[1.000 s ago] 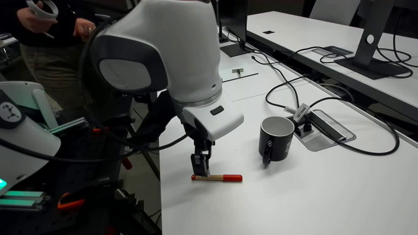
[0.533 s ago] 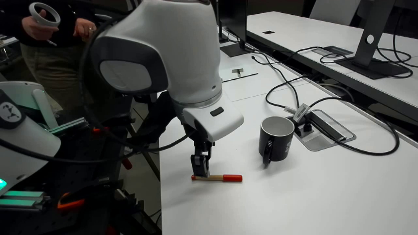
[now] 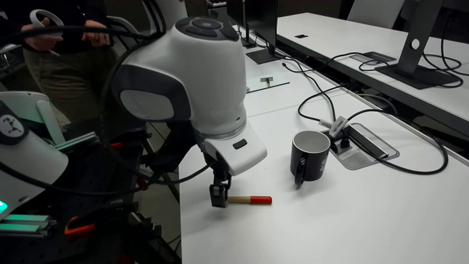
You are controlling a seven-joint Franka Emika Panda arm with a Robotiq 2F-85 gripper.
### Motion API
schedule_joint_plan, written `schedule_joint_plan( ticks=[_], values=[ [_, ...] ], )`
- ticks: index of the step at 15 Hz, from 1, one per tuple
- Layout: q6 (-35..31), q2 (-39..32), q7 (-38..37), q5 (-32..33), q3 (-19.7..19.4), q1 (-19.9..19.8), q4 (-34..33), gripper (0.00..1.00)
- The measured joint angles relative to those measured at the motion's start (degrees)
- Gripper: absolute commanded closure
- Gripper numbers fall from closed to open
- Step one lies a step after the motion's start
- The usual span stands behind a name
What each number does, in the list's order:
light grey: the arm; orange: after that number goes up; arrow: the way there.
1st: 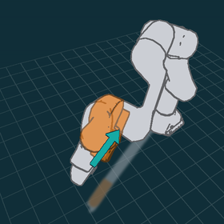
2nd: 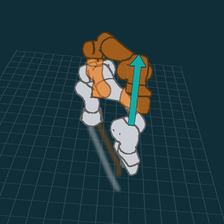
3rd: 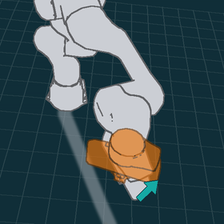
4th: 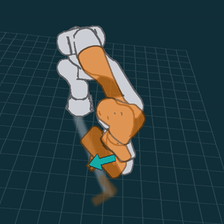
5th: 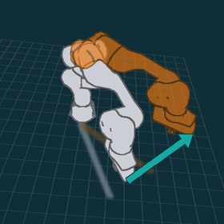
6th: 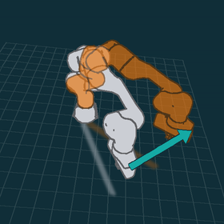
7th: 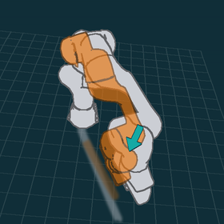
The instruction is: Put the marker in the mug
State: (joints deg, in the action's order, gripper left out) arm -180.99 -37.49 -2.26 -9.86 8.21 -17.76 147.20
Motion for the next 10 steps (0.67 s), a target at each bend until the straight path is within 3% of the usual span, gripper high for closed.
schedule_joint_plan(
  ticks=[4,5,6,10],
  values=[
    [-0.03,-2.25,0.00,0.00,-0.01,-0.01,-0.81,0.00],
    [-0.04,-2.64,0.00,0.00,-0.02,-0.02,-0.98,0.25],
    [-0.09,-3.01,0.00,0.00,-0.02,-0.05,-1.12,0.26],
    [-0.55,-3.69,0.00,0.00,-0.11,-0.17,-1.23,0.53]
  ],
)
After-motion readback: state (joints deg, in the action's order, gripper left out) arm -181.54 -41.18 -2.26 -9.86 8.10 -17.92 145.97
